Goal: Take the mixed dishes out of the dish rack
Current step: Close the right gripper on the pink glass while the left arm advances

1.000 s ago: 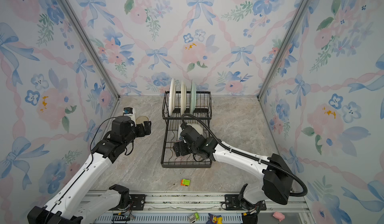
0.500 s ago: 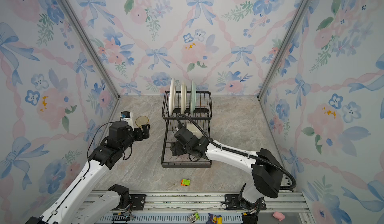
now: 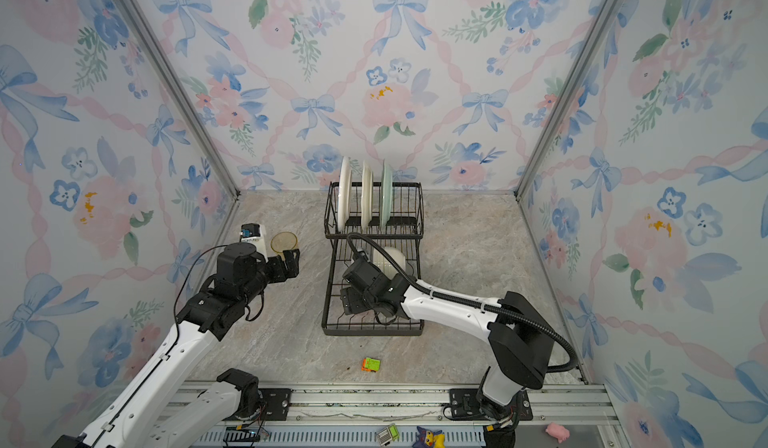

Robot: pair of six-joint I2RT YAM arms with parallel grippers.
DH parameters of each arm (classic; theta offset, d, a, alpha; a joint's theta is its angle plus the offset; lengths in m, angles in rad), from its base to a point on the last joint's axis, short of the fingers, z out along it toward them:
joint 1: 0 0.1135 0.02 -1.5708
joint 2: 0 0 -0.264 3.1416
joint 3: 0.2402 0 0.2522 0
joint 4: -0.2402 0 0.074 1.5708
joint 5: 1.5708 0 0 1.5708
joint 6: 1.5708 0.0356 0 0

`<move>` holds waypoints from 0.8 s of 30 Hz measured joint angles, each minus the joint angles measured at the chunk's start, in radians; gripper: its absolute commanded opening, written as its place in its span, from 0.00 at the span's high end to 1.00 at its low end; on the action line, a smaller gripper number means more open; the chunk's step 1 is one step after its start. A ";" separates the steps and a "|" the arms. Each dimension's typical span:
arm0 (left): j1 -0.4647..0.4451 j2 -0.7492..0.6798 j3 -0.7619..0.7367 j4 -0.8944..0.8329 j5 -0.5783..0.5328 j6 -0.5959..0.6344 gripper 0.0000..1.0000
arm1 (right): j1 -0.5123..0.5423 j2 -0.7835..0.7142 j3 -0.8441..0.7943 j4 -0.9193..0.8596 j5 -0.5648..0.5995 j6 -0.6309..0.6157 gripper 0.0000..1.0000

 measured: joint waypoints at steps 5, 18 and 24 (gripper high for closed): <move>0.000 0.002 0.000 0.000 0.004 0.000 0.02 | 0.000 0.018 0.005 0.000 -0.001 0.002 0.14; 0.000 0.023 -0.012 0.011 0.015 0.000 0.02 | -0.001 0.105 0.043 -0.002 0.011 0.001 0.15; 0.000 0.023 -0.029 0.027 0.015 0.000 0.02 | -0.003 0.108 0.048 -0.002 0.024 -0.001 0.21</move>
